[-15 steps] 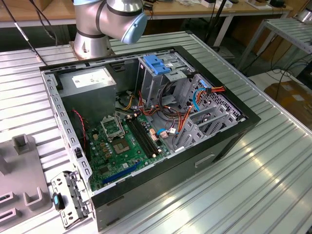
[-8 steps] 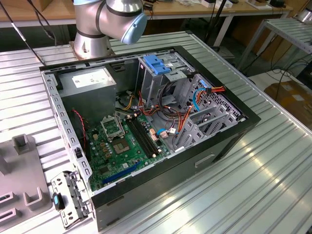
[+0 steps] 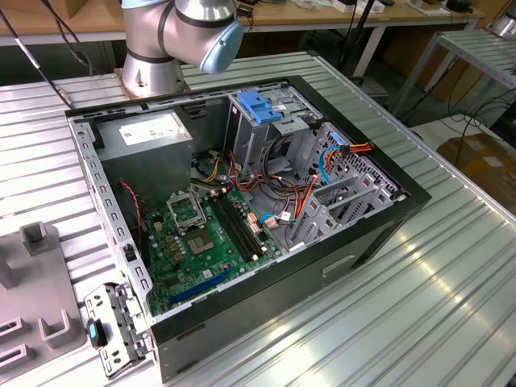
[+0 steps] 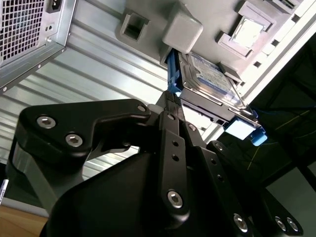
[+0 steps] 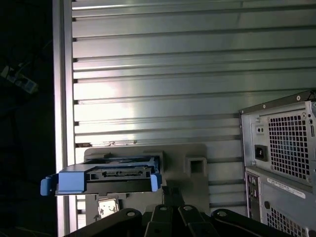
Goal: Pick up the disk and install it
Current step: 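Reach for the disk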
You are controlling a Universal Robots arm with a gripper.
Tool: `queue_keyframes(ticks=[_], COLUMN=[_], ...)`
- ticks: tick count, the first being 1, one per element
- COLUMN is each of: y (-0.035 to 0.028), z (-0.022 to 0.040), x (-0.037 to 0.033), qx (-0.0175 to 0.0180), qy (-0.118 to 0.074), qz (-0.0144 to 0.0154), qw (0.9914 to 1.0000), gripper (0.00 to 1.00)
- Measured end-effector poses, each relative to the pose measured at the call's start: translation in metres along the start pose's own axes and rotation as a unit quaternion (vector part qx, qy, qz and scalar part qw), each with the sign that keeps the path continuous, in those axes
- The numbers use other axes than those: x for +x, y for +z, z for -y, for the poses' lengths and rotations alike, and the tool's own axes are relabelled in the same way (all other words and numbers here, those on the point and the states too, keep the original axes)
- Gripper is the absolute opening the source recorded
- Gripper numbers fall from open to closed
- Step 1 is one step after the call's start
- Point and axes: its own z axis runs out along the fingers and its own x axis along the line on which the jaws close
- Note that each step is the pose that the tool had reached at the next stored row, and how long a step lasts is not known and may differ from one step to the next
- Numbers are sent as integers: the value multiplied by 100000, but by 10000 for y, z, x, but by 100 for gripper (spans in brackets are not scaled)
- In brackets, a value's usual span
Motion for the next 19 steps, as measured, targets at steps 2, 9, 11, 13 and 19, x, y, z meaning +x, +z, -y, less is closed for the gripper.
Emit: queue_keyframes(ticks=[2, 9, 11, 13, 19], y=[1, 1, 1, 1, 3], z=[2, 10, 13, 16, 25], x=[37, 193, 246, 296, 458], qx=[-2, -2, 2, 1, -1], qy=[0, 1, 0, 0, 1], qz=[3, 3, -3, 0, 2], qw=[100000, 100000, 100000, 100000, 100000], gripper=[11, 11, 11, 11, 11])
